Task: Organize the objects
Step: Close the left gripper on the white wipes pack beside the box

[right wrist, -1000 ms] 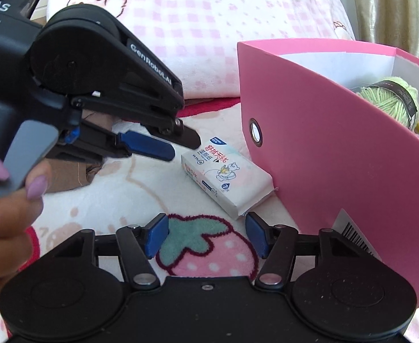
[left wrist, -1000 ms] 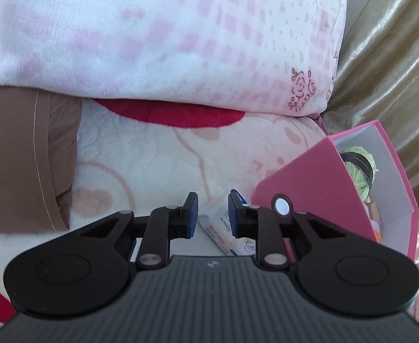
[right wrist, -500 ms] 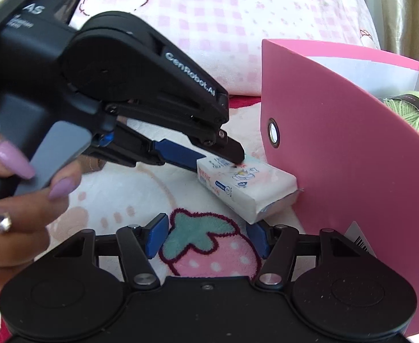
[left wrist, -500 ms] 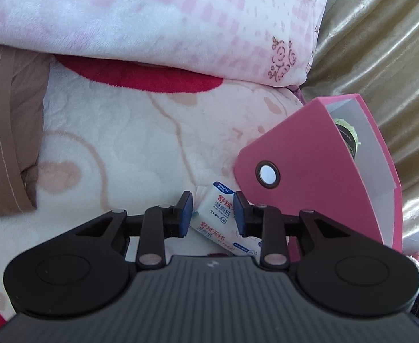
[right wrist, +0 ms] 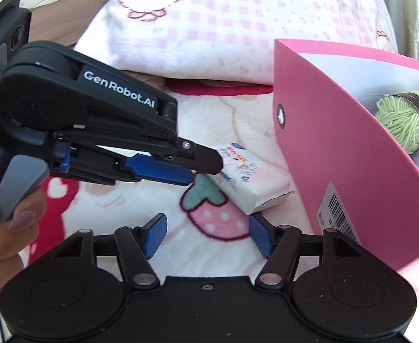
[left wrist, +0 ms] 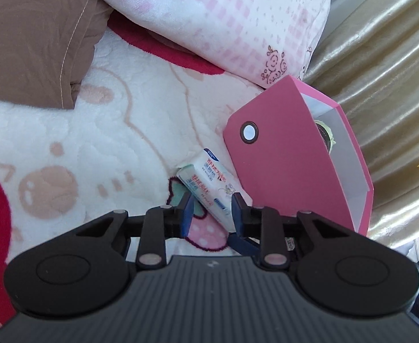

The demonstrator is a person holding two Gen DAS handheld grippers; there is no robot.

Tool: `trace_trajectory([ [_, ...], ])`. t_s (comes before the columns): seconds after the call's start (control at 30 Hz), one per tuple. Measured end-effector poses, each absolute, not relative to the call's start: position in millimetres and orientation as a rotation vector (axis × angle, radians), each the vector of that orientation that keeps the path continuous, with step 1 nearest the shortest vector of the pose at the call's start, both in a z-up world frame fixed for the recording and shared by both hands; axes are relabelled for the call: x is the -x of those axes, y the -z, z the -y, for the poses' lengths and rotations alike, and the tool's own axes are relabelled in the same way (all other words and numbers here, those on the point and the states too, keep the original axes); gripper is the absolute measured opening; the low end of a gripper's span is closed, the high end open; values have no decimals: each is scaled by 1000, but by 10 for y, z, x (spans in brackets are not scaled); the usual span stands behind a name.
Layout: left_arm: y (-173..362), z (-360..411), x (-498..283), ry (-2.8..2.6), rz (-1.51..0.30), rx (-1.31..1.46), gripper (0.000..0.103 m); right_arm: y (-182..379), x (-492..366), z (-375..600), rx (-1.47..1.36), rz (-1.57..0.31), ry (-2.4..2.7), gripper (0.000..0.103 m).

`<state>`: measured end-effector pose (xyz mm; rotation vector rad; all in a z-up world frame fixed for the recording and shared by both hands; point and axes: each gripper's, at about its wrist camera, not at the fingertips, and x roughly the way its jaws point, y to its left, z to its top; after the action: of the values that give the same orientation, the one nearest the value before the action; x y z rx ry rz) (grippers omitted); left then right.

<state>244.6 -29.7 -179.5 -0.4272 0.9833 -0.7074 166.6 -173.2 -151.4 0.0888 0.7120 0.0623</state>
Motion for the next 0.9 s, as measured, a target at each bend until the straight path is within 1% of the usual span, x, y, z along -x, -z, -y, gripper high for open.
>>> trace_trajectory([
  [0.07,1756,274,-2404,686,-969,416,26,1464,-1751,1759,-59,-699,-50,70],
  [0.2,1728,297,-2490,662,-978,389,26,1498,-1549,1820,-99,-678,27,81],
  [0.27,1717,354,-2561,652,-993,355,26,1513,-1518,1772,-131,-677,61,82],
  [0.33,1704,417,-2635,644,-994,328,27,1512,-1730,1635,-175,-688,91,82],
  [0.43,1697,507,-2755,640,-1000,288,27,1534,-1677,1713,-210,-679,116,82],
  [0.6,1749,650,-2810,684,-1009,214,28,1649,-1720,1610,-97,-666,107,81],
  [0.73,1815,621,-2759,704,-1008,238,30,1692,-1745,1578,-59,-666,107,81],
  [0.9,1838,504,-2656,697,-1017,279,30,1701,-1725,1565,-36,-674,81,84],
])
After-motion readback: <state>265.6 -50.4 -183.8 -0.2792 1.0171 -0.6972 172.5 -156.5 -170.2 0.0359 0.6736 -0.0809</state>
